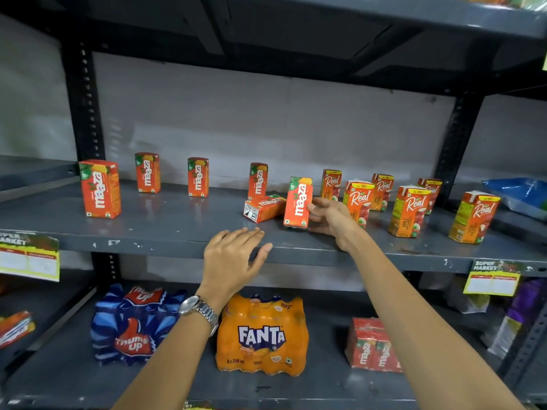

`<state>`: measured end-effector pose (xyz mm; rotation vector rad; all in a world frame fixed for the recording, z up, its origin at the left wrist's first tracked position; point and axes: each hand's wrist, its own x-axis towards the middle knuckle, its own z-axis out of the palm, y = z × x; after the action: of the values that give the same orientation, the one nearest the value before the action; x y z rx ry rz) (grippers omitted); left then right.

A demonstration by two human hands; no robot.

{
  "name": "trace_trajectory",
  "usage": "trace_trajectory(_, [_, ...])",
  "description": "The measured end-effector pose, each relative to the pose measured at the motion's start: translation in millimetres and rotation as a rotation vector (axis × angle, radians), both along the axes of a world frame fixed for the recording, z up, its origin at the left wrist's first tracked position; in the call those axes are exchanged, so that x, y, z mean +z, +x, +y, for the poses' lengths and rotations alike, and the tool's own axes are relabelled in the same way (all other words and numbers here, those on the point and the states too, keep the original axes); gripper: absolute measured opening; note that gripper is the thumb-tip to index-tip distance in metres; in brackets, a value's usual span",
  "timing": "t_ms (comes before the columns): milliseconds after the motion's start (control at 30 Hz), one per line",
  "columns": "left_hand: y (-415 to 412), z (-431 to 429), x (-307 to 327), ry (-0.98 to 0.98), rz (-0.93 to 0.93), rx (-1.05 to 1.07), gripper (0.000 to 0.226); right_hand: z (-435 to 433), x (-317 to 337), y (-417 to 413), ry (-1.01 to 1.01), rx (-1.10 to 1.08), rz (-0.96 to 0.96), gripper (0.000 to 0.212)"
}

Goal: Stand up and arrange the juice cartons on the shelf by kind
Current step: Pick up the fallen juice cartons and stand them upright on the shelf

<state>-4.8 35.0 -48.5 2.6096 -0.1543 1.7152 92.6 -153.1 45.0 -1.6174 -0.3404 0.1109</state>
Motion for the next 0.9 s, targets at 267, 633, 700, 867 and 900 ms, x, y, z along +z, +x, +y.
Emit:
trace_trajectory(267, [-2, -1, 3, 0.013, 0.023, 0.007, 0.042, 0, 4, -10, 0.121, -0.067, -0.188, 0.037])
trace_trajectory(633, [-10, 13, 5, 0.058, 0.028, 0.009, 0.041, 27, 18, -27, 0.117, -0.009, -0.285, 0.038])
trace_trajectory(700, [-18, 30, 3, -0.013, -0.007, 0.02, 0.039, 44, 22, -30, 0.135, 0.027, -0.292, 0.036])
trace_trajectory(867, [-46, 92, -5, -0.06, -0.082, 0.102, 0.032, 117, 29, -37, 0.113, 0.144, -0.252, 0.036])
trace_trajectory(900, [-51, 104, -4, -0.065, -0.086, 0.12, 0.031, 135, 30, -38, 0.086, 0.168, -0.237, 0.036])
